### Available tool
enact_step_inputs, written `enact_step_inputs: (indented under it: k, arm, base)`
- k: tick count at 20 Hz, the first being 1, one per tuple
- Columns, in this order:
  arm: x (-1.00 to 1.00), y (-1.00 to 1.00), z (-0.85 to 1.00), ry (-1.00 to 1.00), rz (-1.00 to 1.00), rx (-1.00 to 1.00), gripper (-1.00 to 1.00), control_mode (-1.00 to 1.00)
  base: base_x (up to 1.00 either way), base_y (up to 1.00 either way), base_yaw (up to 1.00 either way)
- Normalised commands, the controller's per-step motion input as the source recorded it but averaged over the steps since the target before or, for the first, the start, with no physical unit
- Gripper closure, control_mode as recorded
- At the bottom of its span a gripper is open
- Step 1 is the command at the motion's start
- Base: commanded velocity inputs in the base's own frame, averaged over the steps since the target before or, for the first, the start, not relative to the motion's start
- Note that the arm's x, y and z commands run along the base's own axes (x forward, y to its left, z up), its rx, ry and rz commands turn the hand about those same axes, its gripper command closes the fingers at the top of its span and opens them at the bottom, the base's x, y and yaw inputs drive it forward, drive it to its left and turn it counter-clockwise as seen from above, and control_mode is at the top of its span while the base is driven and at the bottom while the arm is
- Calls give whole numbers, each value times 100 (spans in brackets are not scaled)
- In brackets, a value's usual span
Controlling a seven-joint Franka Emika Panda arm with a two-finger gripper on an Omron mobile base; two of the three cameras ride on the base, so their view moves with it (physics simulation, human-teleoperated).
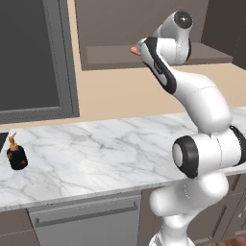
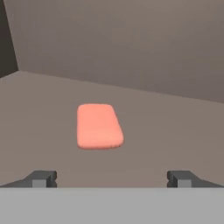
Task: Locate and retrieve the bar soap and soap dispenser from the cabinet. Place them next to the sink.
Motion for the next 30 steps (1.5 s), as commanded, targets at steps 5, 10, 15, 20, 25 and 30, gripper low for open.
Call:
enact_step_inputs:
  k: [5,10,15,20,25,30]
  arm:
    - [48,21,-2,0,1,0,-100,-100]
    - [52,16,-13,0,0,0,-100,-100]
    - [40,11,-18,3,0,0,-100,-100]
    - [35,16,-17,4,0,0,-100,-100]
    - [36,11,-16,3,0,0,-100,-100]
    - [24,4,-17,1,0,0,-100,-100]
  base:
    - [0,0,0]
    - [0,0,0]
    - [0,0,0]
    - [0,0,0]
    - [0,0,0]
    - [0,0,0]
